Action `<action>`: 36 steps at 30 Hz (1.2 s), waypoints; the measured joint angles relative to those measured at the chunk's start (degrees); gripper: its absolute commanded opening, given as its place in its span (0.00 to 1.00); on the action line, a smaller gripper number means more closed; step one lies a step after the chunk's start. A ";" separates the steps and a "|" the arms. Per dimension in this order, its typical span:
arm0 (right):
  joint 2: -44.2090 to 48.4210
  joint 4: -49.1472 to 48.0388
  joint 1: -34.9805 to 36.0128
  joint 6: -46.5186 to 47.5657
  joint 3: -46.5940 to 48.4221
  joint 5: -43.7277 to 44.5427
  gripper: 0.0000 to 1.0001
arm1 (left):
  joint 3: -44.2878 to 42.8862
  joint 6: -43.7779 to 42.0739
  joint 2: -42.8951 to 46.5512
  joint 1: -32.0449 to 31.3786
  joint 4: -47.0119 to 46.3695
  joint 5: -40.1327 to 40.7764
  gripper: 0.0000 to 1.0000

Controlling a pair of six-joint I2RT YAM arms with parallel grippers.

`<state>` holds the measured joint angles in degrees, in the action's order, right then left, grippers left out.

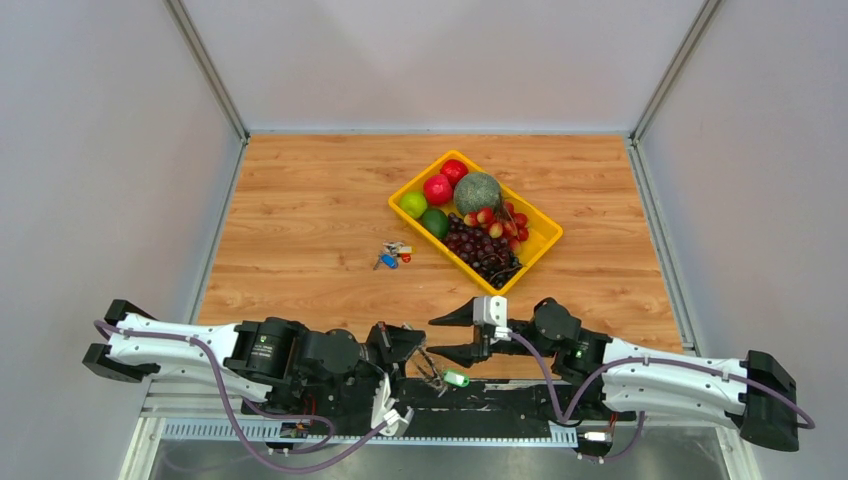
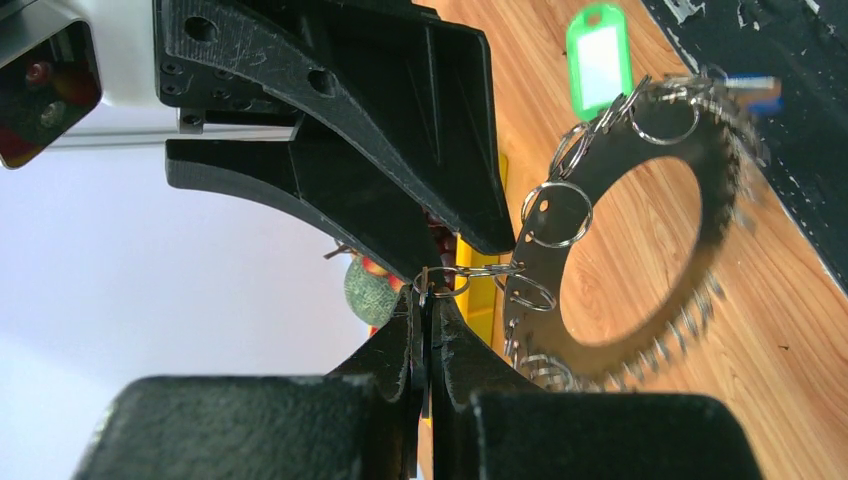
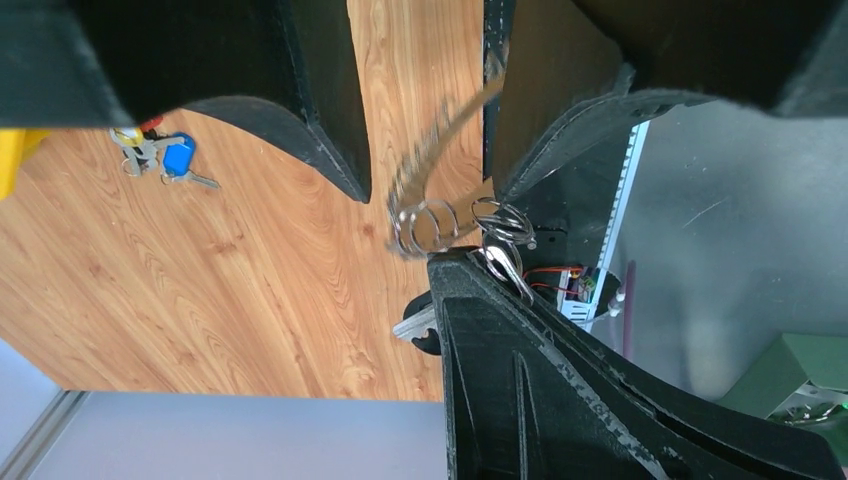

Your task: Remove the keys from the keyring

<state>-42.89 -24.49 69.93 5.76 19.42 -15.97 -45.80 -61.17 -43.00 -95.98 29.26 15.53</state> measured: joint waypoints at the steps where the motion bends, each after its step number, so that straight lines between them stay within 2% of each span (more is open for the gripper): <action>1: -0.35 -0.26 0.00 0.07 0.13 -0.20 0.52 | 0.00 -0.07 0.00 -0.02 0.00 0.00 0.00; 9: -1.66 -2.71 0.00 0.33 0.31 -3.67 0.48 | -0.11 -0.33 0.00 0.02 0.00 -0.04 0.00; 13: -1.86 -3.45 0.00 0.52 0.44 -5.79 0.28 | -0.13 -0.35 0.02 0.02 0.00 -0.04 0.00; 18: -2.43 -3.72 0.00 0.55 0.96 -8.09 0.25 | -0.52 -0.70 0.02 0.02 -0.02 -0.02 0.00; 19: -2.58 -3.69 0.00 0.55 1.09 -8.41 0.22 | -0.68 -0.74 0.02 0.02 -0.04 -0.02 0.00; 23: -3.28 -3.69 0.00 0.39 1.68 -9.66 0.00 | -0.76 -0.85 -0.02 0.02 -0.11 0.00 0.00; 30: -2.99 -3.58 0.00 -0.15 1.77 -10.12 0.00 | -0.76 -0.90 0.00 0.04 0.17 0.04 0.00; 36: 1.05 -3.67 0.00 -2.84 1.03 -7.65 0.00 | -1.38 -0.87 0.46 0.09 -0.57 0.07 0.00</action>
<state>-41.85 -28.16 69.93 2.92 20.45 -23.62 -47.18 -62.04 -42.54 -95.90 28.69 15.59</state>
